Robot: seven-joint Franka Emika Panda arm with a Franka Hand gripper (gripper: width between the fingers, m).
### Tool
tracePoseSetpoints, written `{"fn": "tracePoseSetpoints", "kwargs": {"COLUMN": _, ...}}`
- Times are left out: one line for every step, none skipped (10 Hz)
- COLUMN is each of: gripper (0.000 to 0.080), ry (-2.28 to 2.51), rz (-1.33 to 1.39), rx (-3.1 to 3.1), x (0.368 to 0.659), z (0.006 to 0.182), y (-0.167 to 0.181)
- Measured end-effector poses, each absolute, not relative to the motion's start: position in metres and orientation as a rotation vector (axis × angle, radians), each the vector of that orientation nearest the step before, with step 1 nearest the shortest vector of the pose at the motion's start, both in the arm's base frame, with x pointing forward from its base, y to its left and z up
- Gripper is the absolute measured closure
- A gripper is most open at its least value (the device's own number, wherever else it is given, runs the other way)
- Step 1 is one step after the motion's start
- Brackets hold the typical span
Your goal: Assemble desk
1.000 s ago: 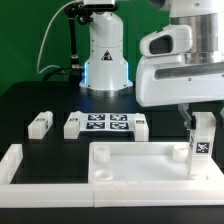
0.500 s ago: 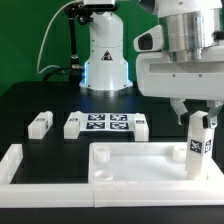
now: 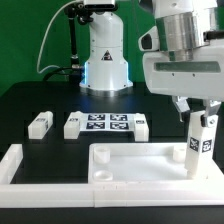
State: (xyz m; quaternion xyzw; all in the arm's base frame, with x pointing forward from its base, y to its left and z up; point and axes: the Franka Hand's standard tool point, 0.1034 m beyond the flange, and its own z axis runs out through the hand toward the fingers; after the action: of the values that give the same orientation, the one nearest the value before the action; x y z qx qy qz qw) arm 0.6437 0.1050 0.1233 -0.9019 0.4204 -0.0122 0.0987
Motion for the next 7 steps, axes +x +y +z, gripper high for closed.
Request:
{"fn": "tracePoseSetpoints", "kwargs": {"gripper": 0.0269, "ry": 0.976, "rz": -0.022, "rx": -2.786, "x": 0.6432, "z": 0.1218, "y": 0.1085}}
{"fn": "tracePoseSetpoints", "kwargs": {"gripper": 0.0184, "ry": 0.806, "rz": -0.006, "rx": -2.844, "x": 0.6428, "z": 0.1208, "y": 0.1104}}
{"fn": "tracePoseSetpoints", "kwargs": {"gripper": 0.0184, "ry": 0.748, "rz": -0.018, "rx": -2.858, "x": 0.6436, "z": 0.121, "y": 0.1101}}
{"fn": "tracePoseSetpoints", "kwargs": {"gripper": 0.0157, "ry": 0.641, "rz": -0.028, "rx": -2.885, "x": 0.6435, "z": 0.1207, "y": 0.1099}}
{"fn": "tracePoseSetpoints", "kwargs": {"gripper": 0.0151, "ry": 0.511, "rz": -0.04, "rx": -2.912, "x": 0.6435, "z": 0.1206, "y": 0.1098}}
{"fn": "tracePoseSetpoints", "kwargs": {"gripper": 0.0151, "ry": 0.403, "rz": -0.05, "rx": -2.931, "x": 0.6435, "z": 0.1205, "y": 0.1098}}
{"fn": "tracePoseSetpoints", "kwargs": {"gripper": 0.015, "ry": 0.022, "rz": -0.084, "rx": -2.995, "x": 0.6433, "z": 0.12, "y": 0.1079}}
